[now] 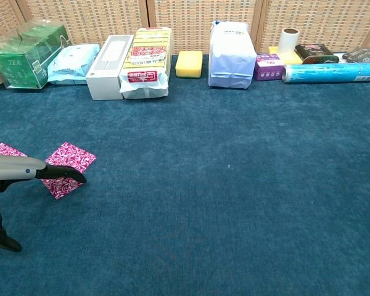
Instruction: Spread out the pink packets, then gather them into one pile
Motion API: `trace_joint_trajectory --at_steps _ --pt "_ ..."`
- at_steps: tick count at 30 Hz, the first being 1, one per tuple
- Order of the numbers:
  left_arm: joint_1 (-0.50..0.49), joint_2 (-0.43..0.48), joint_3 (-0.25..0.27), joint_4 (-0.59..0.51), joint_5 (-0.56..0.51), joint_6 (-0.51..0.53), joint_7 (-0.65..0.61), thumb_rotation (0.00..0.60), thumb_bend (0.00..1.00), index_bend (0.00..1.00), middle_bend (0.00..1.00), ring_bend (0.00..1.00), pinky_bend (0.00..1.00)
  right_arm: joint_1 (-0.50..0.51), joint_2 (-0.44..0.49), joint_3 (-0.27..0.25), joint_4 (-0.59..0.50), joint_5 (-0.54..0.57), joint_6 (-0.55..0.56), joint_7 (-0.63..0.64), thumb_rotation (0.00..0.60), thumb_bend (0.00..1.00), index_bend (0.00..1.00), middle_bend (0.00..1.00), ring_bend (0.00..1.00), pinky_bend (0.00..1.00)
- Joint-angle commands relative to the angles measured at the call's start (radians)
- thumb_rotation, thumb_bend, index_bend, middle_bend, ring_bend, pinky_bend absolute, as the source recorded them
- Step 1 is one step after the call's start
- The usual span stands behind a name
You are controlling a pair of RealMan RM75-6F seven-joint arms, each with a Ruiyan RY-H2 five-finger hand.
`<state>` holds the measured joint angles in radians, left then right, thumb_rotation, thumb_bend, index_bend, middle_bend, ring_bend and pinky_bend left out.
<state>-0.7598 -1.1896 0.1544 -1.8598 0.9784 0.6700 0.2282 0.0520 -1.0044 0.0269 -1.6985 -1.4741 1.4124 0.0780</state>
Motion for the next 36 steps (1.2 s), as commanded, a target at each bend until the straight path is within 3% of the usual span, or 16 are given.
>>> trace_joint_trajectory --at_steps 1,18,36 --pt "-0.002 0.006 0.008 -0.018 -0.002 0.005 0.011 0.600 0.03 0.00 0.00 0.00 0.00 0.001 0.000 0.001 -0.001 0.002 -0.001 -0.001 0.600 0.00 0.10 0.00 0.00 0.00" --pt "-0.015 -0.002 0.052 -0.107 -0.001 0.051 0.129 0.600 0.03 0.00 0.00 0.00 0.00 -0.001 0.005 0.000 -0.004 0.002 -0.001 -0.001 0.600 0.00 0.10 0.00 0.00 0.00" --pt "-0.011 0.008 0.077 -0.171 0.064 0.053 0.148 0.600 0.03 0.00 0.00 0.00 0.00 -0.003 0.008 -0.003 -0.008 -0.001 -0.001 0.006 0.600 0.00 0.10 0.00 0.00 0.00"
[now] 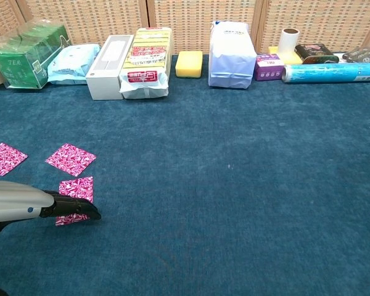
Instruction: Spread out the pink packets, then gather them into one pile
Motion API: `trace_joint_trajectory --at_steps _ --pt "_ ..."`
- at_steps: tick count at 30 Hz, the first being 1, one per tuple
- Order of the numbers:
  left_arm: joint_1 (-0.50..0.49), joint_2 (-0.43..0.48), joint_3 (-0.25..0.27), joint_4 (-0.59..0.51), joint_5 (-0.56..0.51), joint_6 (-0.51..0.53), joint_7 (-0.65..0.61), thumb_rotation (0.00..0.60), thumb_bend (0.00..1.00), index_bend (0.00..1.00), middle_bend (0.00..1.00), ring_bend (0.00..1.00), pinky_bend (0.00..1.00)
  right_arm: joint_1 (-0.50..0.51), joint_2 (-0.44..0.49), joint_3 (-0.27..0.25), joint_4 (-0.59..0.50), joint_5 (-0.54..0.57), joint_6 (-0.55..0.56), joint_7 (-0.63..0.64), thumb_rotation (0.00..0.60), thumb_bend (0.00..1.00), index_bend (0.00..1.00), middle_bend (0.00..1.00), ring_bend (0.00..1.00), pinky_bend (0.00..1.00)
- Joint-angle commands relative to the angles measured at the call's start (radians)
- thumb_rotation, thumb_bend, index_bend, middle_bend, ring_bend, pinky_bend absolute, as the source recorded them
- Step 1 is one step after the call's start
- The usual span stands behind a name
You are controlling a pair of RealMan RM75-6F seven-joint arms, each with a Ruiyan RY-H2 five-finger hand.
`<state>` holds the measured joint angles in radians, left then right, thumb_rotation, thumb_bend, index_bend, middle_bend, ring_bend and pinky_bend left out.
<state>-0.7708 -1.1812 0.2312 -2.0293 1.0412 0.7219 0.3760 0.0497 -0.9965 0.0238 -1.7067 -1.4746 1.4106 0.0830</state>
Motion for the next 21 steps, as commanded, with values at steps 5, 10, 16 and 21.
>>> trace_joint_trajectory --at_steps 5,10,16,21 --pt "0.025 0.029 -0.014 -0.024 0.076 0.038 -0.040 0.600 0.03 0.00 0.00 0.00 0.00 0.000 0.000 0.001 0.002 0.001 -0.001 0.001 0.600 0.00 0.10 0.00 0.00 0.00" --pt "0.063 0.073 -0.055 -0.013 0.159 0.106 -0.127 0.600 0.03 0.00 0.00 0.00 0.00 0.001 0.000 -0.001 0.002 -0.002 -0.003 0.003 0.600 0.00 0.10 0.00 0.00 0.00" --pt "0.084 0.079 -0.133 0.086 0.181 0.164 -0.233 0.600 0.07 0.02 0.00 0.00 0.00 0.001 0.000 -0.002 0.000 -0.005 -0.003 0.002 0.600 0.00 0.10 0.00 0.00 0.00" --pt "0.075 0.008 -0.210 0.254 0.118 0.158 -0.298 0.600 0.14 0.21 0.00 0.00 0.00 0.003 0.004 -0.003 -0.003 -0.004 -0.007 0.009 0.600 0.00 0.10 0.00 0.00 0.00"
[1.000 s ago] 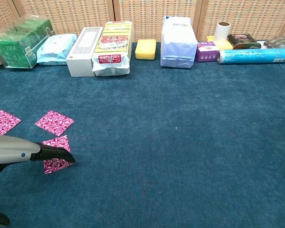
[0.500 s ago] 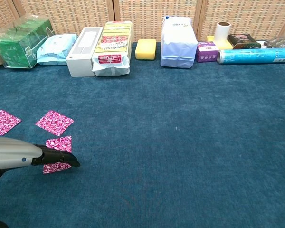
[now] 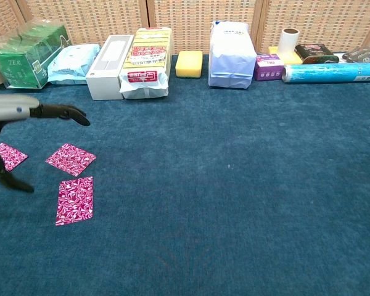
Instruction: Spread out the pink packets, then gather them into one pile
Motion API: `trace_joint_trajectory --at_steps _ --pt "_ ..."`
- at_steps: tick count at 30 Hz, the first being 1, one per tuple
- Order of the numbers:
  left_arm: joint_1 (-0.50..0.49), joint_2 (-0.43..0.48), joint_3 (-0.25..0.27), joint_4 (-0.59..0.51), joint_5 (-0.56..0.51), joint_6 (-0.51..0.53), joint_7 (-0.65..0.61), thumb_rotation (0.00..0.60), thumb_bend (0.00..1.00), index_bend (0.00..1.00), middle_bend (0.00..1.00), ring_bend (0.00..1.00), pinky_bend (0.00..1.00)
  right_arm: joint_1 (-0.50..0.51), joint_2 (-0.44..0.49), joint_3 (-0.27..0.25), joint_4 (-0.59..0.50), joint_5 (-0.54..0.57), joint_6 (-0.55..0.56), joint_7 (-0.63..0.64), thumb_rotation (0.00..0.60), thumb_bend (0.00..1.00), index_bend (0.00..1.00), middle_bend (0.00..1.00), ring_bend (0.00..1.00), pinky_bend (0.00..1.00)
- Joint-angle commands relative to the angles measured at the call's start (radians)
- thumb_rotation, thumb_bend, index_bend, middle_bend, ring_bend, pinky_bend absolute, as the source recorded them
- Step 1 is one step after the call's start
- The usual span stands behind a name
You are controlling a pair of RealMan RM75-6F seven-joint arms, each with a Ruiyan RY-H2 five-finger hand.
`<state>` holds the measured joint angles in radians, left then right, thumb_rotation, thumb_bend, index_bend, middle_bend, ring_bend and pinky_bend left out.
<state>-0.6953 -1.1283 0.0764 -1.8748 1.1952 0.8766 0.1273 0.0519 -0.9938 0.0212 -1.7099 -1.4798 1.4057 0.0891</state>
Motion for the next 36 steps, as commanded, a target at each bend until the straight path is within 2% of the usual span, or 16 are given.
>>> trace_joint_trajectory --at_steps 1,8,16,36 --pt "-0.002 -0.053 -0.062 0.117 -0.043 0.000 -0.052 0.600 0.14 0.23 0.00 0.00 0.00 0.001 0.001 0.000 0.000 0.002 -0.003 0.004 0.600 0.00 0.10 0.00 0.00 0.00" --pt "-0.007 -0.131 -0.093 0.236 -0.078 -0.016 -0.046 0.600 0.17 0.24 0.00 0.00 0.00 0.002 0.005 0.003 0.005 0.007 -0.005 0.018 0.600 0.00 0.10 0.00 0.00 0.00" --pt "0.005 -0.218 -0.091 0.341 -0.046 -0.015 -0.043 0.600 0.19 0.24 0.00 0.00 0.00 0.003 0.008 0.003 0.007 0.004 -0.006 0.031 0.600 0.00 0.10 0.00 0.00 0.00" --pt "0.021 -0.333 -0.075 0.463 -0.035 0.002 0.111 0.600 0.21 0.26 0.00 0.00 0.00 0.003 0.012 0.002 0.013 0.004 -0.010 0.055 0.600 0.00 0.10 0.00 0.00 0.00"
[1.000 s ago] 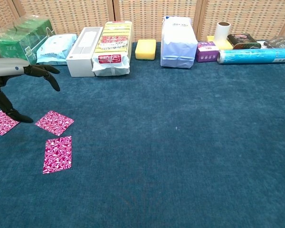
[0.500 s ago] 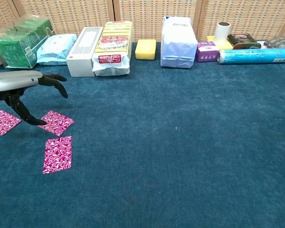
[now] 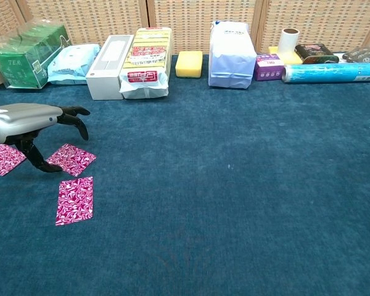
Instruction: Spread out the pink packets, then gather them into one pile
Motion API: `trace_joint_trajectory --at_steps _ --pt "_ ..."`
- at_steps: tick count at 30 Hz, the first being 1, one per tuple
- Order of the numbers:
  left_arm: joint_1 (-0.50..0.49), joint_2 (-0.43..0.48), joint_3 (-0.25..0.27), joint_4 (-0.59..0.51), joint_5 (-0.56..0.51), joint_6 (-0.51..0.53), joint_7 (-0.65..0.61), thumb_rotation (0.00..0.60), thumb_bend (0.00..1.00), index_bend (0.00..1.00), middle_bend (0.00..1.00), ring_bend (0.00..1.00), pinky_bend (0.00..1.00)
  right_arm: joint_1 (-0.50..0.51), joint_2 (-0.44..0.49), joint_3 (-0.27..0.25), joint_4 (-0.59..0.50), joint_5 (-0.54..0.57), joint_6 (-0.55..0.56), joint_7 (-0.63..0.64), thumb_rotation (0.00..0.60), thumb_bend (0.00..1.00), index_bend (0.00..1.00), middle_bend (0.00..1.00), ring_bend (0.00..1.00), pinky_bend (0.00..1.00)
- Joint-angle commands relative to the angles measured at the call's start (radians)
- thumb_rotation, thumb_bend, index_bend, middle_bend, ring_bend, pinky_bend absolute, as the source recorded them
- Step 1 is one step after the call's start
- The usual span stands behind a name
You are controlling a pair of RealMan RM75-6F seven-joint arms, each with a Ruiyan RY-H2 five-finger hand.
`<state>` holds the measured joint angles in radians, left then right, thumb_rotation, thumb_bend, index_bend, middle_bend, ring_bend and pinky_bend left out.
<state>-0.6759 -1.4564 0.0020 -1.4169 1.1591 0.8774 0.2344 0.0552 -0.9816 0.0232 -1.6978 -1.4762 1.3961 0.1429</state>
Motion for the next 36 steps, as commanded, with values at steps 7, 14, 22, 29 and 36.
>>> trace_joint_trajectory --at_steps 7,14,22,29,36 --pt "0.005 -0.032 -0.004 0.030 0.003 -0.001 0.019 0.600 0.21 0.26 0.00 0.00 0.00 0.002 0.005 0.000 0.000 -0.001 -0.004 0.008 0.600 0.00 0.10 0.00 0.00 0.00" --pt "0.012 -0.040 -0.011 0.040 0.004 -0.006 0.020 0.600 0.22 0.30 0.00 0.00 0.00 -0.001 0.003 -0.002 0.007 -0.003 -0.001 0.016 0.600 0.00 0.10 0.00 0.00 0.00" --pt "0.016 -0.041 -0.017 0.039 0.000 -0.010 0.027 0.600 0.24 0.39 0.00 0.00 0.00 0.001 0.003 0.000 0.004 -0.002 -0.002 0.014 0.600 0.00 0.10 0.00 0.00 0.00" --pt "0.021 -0.038 -0.022 0.039 -0.002 -0.015 0.025 0.600 0.24 0.39 0.00 0.00 0.00 0.002 0.003 -0.002 0.003 -0.002 -0.006 0.010 0.600 0.00 0.10 0.00 0.00 0.00" --pt "0.025 -0.006 -0.032 0.011 0.004 -0.007 0.015 0.600 0.24 0.39 0.00 0.00 0.00 0.003 0.003 -0.002 0.004 -0.001 -0.006 0.011 0.600 0.00 0.10 0.00 0.00 0.00"
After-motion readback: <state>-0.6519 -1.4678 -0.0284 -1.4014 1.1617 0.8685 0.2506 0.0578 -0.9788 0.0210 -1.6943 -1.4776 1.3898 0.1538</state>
